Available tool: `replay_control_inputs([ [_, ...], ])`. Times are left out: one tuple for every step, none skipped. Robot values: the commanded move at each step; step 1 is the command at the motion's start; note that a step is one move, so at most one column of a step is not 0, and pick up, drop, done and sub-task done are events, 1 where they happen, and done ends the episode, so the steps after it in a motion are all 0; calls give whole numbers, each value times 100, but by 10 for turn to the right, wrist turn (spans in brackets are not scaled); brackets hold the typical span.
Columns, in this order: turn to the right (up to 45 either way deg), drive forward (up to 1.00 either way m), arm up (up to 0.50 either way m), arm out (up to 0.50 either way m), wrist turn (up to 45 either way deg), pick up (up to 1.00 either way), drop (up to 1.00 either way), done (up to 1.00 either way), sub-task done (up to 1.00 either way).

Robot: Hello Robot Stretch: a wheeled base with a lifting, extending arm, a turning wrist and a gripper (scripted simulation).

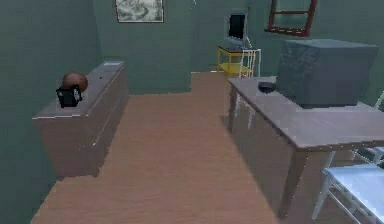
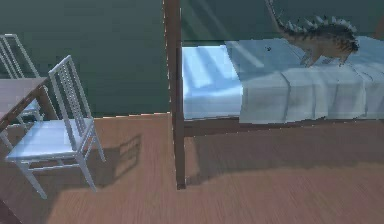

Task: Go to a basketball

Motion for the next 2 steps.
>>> replay_control_inputs([
  [0, 20, 0, 0, 0, 0, 0, 0, 0],
  [-210, 0, 0, 0, 0, 0, 0, 0, 0],
])
